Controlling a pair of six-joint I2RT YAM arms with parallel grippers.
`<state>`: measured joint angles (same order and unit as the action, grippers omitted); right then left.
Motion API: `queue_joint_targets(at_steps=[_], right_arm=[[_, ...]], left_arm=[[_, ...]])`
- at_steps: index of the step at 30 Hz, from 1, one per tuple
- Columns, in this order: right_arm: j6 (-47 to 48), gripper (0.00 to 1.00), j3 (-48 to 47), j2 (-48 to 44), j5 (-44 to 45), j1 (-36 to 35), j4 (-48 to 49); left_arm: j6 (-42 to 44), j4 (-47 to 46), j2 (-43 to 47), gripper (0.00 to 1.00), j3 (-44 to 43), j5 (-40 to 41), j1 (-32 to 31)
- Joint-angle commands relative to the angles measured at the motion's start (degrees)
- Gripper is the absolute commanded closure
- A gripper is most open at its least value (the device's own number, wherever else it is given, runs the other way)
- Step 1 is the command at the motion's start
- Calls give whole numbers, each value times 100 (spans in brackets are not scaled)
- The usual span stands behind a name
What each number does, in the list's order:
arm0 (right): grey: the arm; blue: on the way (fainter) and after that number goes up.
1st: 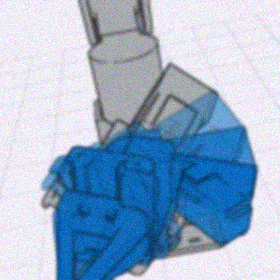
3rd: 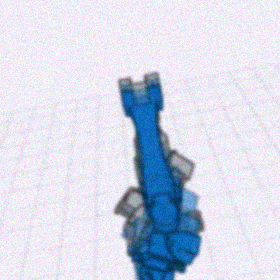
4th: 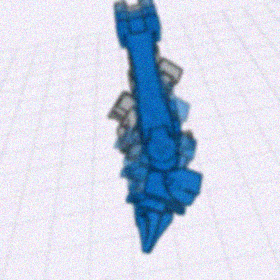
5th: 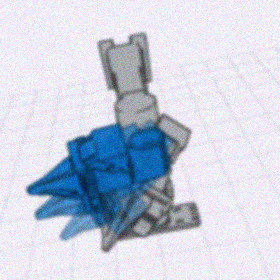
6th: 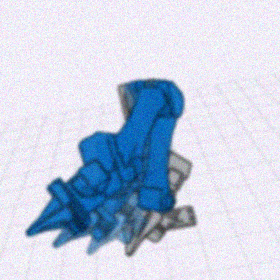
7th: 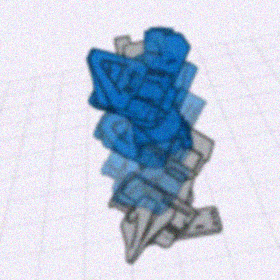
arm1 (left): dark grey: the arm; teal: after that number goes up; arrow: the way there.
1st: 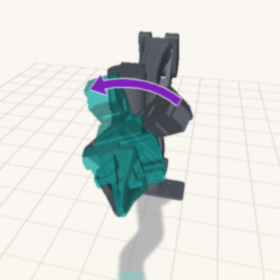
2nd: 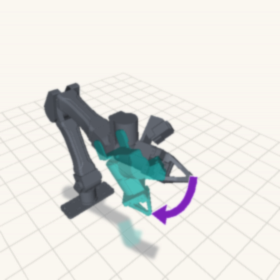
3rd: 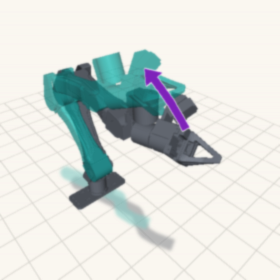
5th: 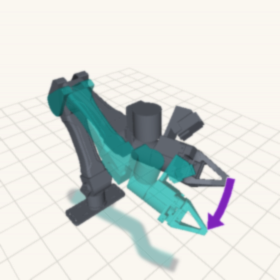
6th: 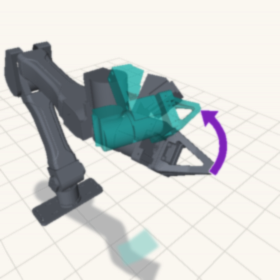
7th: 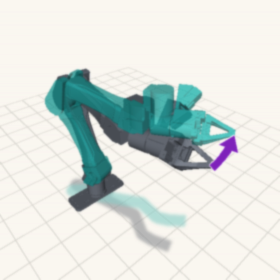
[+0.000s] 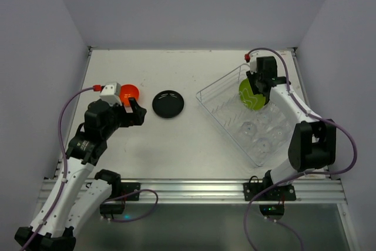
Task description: Unload the mixed dishes from the dish rack
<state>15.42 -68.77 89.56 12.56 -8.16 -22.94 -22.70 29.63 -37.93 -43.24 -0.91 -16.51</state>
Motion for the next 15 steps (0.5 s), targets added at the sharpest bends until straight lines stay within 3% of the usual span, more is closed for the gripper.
queue_joint_targets(at_steps=[1,10,15], right_arm=[[216,64,-101,167,-323,43,-140],[374,94,-321,308,-439,60,-466],[418,100,-426,-60,-447,60,-492]], left_arm=[[213,-168,49,0,9,-147,-19],[222,-194,32,0,35,-182,-80],[213,-185,58,0,35,-155,-89]])
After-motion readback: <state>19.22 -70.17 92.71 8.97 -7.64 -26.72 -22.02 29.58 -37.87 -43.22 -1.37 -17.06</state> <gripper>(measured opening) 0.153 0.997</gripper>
